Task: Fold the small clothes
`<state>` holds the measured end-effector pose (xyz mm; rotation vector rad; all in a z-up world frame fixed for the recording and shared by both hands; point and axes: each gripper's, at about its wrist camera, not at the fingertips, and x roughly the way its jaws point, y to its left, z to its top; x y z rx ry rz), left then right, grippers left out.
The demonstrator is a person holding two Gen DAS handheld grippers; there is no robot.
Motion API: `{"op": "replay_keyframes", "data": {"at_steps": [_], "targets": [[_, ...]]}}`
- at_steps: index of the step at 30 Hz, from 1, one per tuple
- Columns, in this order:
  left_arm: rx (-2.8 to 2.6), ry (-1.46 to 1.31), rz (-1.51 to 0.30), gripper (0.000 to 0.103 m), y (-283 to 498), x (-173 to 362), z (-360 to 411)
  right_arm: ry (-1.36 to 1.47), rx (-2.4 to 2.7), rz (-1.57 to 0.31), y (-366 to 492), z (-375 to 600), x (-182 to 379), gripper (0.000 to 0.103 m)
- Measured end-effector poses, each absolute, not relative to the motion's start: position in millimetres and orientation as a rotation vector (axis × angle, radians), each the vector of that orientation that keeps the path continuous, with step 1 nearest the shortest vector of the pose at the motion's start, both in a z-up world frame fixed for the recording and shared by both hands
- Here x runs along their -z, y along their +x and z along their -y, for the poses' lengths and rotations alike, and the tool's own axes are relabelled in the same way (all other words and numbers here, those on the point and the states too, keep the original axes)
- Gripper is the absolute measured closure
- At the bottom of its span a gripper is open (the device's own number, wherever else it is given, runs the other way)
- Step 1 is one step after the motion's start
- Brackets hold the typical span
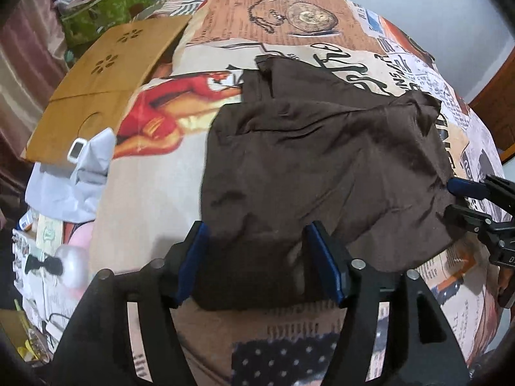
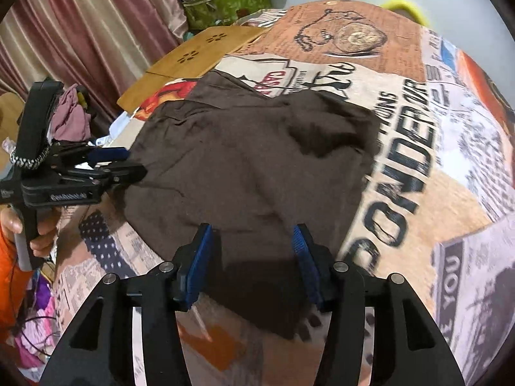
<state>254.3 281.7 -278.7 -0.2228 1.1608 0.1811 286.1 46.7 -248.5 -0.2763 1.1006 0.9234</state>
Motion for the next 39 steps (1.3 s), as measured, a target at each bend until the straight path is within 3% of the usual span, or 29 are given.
{"op": "replay_keyframes", "data": {"at_steps": [8,14,18,20,39], "targets": [[-0.241,-0.243,-1.135,0.038,227.8,261.5,-291.0,-0.252,-0.860,-1.098,278.3,-12.2,241.1,0.055],[-0.247,-0.176,-1.043,0.038,205.8,222.9,-267.3,-0.180,-0.859,-1.001,263.9,9.8,204.7,0.055],[-0.246,-0.125,-0.952,0.020,197.6,199.5,-248.8,-0.161,-0.877,-0.926,256.3,11.3,183.8,0.049],[-0.244,-0.120,-0.927,0.018,199.4,195.9,-244.5,-0.165,-0.886,-0.915,258.9,10.1,183.3,0.049],[-0.267,-0.165,-1.097,0.017,272.0,291.9,-277.4,-0.104,-0.976,-1.065,348.9,-74.2,240.8,0.049]]}}
